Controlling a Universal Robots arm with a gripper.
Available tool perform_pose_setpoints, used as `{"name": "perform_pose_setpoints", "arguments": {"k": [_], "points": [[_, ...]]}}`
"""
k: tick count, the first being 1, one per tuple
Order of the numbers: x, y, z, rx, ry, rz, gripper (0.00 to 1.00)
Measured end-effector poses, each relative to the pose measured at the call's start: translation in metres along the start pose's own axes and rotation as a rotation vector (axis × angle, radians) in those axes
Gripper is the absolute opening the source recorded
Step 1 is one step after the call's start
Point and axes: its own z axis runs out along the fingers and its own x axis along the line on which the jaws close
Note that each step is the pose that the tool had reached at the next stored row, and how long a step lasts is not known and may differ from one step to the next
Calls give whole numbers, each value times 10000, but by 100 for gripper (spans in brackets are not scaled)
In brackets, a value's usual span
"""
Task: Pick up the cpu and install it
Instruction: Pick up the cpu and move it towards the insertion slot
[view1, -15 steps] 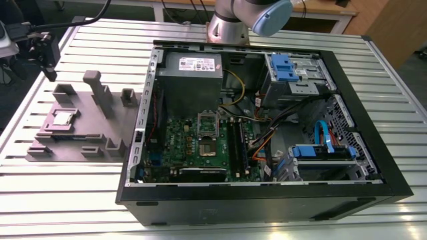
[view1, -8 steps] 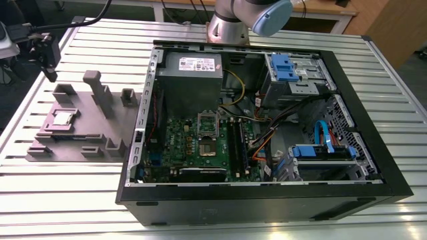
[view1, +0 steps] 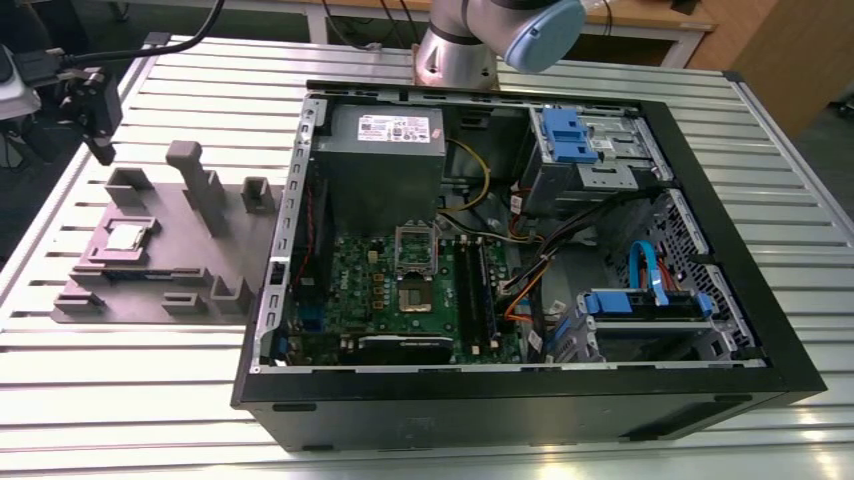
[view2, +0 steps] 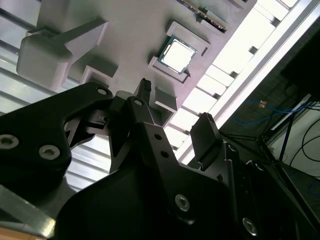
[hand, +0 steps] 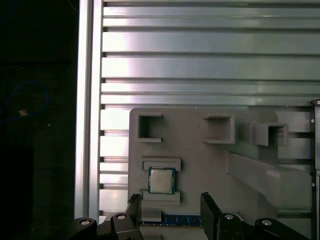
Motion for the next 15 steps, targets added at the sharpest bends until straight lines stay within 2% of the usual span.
{"name": "perform_pose_setpoints", "arguments": {"k": [15], "points": [[0, -1, 32, 0, 0, 0, 59]]}}
